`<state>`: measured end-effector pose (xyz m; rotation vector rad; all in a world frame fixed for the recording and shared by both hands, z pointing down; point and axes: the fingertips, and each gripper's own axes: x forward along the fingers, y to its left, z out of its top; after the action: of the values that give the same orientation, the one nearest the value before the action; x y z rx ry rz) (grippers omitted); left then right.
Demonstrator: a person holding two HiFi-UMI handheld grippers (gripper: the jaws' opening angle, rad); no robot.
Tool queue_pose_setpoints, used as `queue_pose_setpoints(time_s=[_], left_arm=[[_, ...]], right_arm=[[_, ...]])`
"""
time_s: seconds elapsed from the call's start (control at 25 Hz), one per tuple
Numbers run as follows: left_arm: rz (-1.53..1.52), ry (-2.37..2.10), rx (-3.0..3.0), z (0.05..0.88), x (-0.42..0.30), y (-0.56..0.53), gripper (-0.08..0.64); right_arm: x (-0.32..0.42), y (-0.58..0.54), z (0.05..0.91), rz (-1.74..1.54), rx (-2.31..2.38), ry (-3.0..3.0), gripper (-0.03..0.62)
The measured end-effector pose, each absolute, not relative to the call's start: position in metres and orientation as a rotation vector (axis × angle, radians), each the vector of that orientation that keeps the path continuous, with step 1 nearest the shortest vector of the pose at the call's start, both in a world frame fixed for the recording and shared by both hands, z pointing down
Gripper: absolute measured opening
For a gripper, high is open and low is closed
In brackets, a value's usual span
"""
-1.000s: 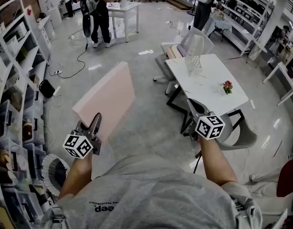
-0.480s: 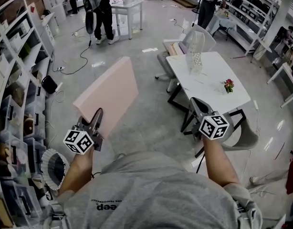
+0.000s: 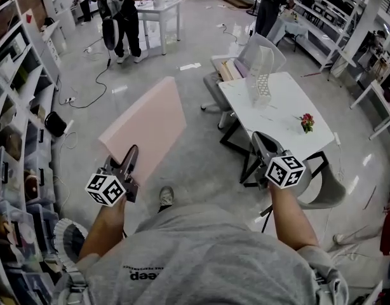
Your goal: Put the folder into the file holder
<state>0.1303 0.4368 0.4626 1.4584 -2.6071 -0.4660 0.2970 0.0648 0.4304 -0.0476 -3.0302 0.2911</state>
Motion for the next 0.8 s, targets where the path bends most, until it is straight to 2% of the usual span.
queue_pose_setpoints(time_s=[0.52, 0.8], left_arm=[[-0.437, -2.510, 1.633, 0.436, -0.140, 0.392, 0.189], [-0.446, -2.485, 1.640, 0.435, -0.227, 0.361, 0.189]], right_arm=[[0.052, 0.050, 0.405, 0.292, 0.085, -3.067, 0.005], [-0.022, 0.020, 0.414, 0.309, 0.126, -3.035, 0.005]])
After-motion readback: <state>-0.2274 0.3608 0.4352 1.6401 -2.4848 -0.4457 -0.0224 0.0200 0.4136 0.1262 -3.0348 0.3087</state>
